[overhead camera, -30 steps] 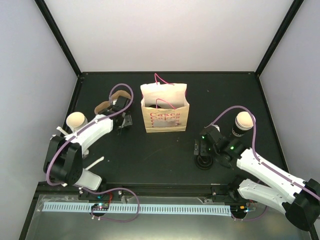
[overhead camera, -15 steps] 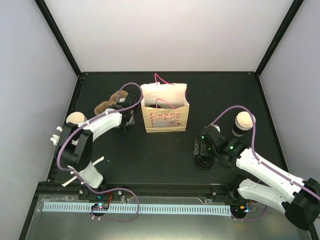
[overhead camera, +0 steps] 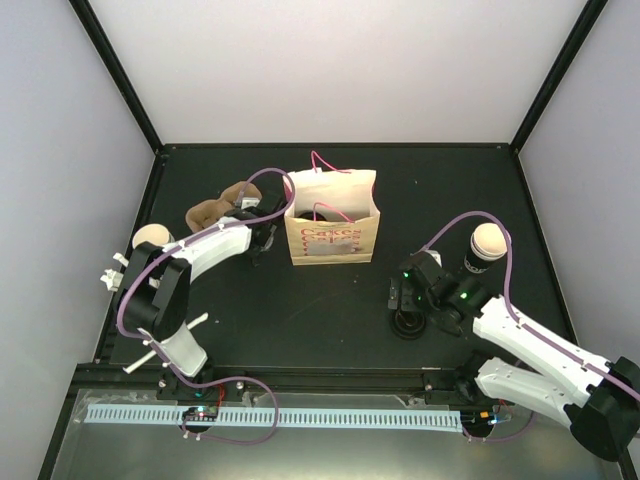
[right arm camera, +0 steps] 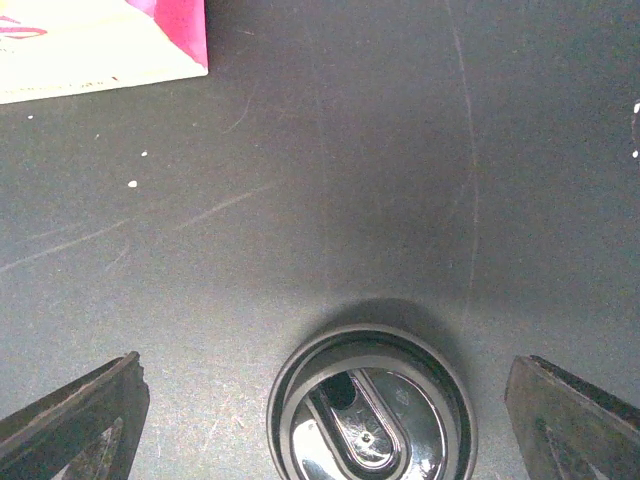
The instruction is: Pack the takeout coffee
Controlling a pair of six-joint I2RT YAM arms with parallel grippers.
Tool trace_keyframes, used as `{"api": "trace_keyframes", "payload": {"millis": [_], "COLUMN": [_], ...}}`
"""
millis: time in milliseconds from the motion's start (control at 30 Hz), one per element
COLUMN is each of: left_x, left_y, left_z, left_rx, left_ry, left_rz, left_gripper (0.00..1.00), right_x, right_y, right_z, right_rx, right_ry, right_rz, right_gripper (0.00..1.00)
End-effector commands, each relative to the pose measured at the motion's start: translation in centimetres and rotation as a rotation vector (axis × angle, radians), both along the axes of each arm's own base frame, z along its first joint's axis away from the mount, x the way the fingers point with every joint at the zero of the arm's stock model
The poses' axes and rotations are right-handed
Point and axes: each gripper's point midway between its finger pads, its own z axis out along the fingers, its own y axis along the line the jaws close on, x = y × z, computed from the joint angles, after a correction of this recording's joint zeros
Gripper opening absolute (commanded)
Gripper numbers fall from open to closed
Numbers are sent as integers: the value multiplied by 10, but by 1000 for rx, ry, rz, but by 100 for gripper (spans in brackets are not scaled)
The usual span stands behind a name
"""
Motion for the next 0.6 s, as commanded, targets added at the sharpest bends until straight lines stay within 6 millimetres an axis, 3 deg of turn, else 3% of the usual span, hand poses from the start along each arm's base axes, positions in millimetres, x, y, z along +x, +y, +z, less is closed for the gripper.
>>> {"api": "trace_keyframes", "payload": {"millis": [0,100,333,567], "left_x": [3,0,-18,-58], "left_y": [0,1,3,0], "left_z": [20,29,51,72], "left_rx": [27,20,-32,-212], "left_ry": [-30,-43,-42,15], "left_rz": [19,23,25,5], "left_gripper": [9,4,3,3], "right_x": [2,2,2,0], "right_y": [-3,-3,-2,-4], "right_z": [4,4,5,7], "right_rx": [10,8,0,-39], "right_ry": [-25,-25,-11,37], "right_rz": [-30,-27,-24,-26], "right_gripper": [100,100,100,100]}}
